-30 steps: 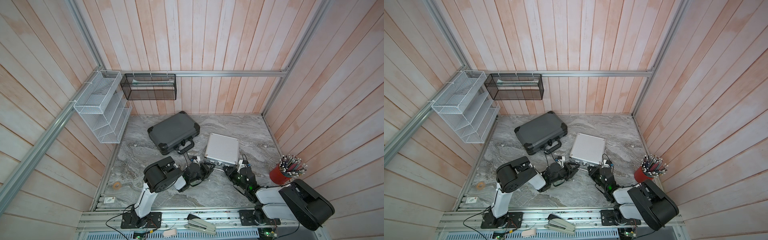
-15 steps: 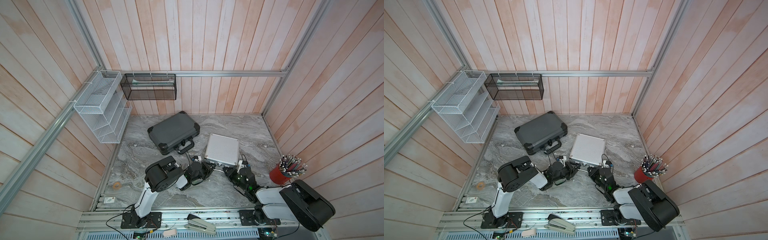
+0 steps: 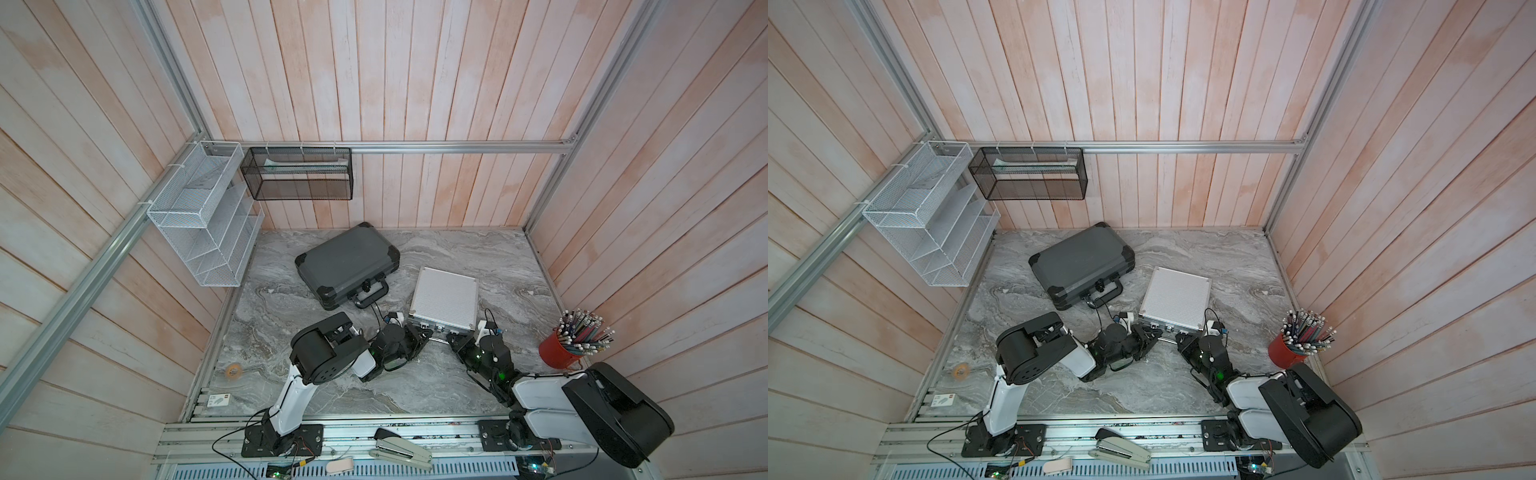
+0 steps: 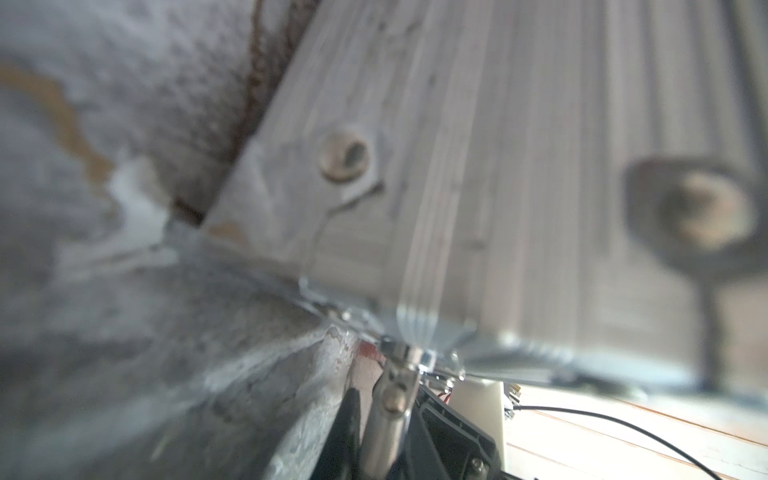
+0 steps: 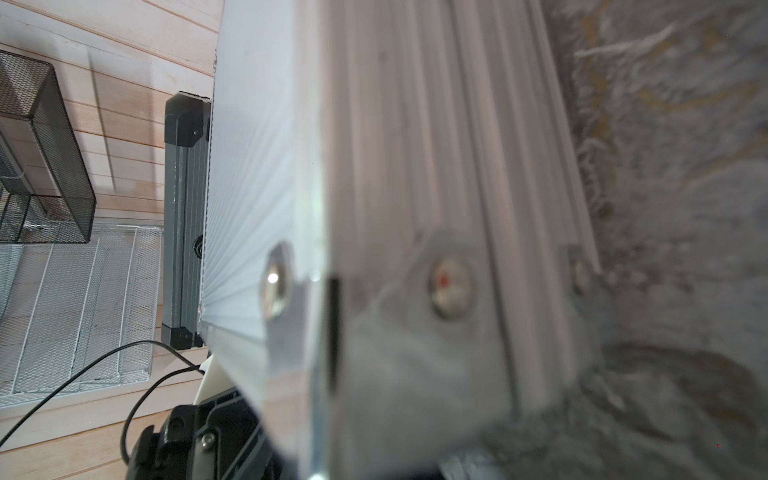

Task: Open the poker set cases
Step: Pick up the poker set case from the center of the board.

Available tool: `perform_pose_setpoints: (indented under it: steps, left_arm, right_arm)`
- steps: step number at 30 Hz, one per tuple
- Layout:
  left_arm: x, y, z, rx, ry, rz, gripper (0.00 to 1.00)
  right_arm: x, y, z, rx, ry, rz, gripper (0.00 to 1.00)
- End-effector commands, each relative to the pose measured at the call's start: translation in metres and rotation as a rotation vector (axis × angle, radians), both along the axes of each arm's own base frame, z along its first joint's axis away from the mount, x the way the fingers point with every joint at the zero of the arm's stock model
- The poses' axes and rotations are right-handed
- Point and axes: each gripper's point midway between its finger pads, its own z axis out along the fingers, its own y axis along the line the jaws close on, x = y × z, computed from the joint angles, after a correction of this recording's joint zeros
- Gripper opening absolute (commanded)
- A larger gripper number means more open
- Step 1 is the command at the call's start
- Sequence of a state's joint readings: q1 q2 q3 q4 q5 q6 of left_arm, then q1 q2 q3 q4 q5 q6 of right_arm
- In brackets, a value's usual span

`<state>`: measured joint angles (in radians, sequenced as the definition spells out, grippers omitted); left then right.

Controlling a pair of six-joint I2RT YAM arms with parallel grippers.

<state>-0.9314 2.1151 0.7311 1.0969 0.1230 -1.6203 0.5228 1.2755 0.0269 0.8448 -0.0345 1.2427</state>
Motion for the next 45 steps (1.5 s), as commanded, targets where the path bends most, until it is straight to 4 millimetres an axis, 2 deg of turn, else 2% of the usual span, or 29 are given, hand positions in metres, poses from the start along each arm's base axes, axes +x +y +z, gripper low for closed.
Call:
perform_pose_setpoints:
  steps: [1,9,17,19,26,31,36,45]
  left_arm:
    - [0.008,-0.004,0.006,-0.043,0.010,0.036,0.07]
    - [0.013,-0.004,0.014,-0.082,0.021,0.060,0.02]
    - [0.015,-0.006,0.022,-0.111,0.023,0.073,0.00]
    - [0.016,-0.006,0.024,-0.117,0.022,0.075,0.00]
    - [0.018,-0.008,0.038,-0.137,0.008,0.077,0.00]
    - [0.020,-0.013,0.054,-0.167,-0.005,0.072,0.00]
    - [0.022,-0.016,0.067,-0.206,-0.003,0.072,0.00]
    - [0.025,-0.019,0.090,-0.249,-0.021,0.073,0.00]
  right_arm:
    - [0.005,0.009,0.020,-0.015,-0.098,0.055,0.15]
    - [0.003,0.009,0.019,-0.018,-0.098,0.061,0.17]
    - [-0.003,0.002,0.021,-0.002,-0.109,0.034,0.34]
    - [-0.005,-0.003,0.022,0.004,-0.113,0.012,0.41]
    - [-0.010,-0.007,0.034,0.010,-0.163,0.017,0.80]
    - [-0.016,-0.007,0.035,0.031,-0.170,0.034,0.92]
    - [-0.022,-0.006,0.030,0.050,-0.152,0.044,0.98]
    - [-0.029,-0.012,0.019,0.059,-0.110,0.024,0.98]
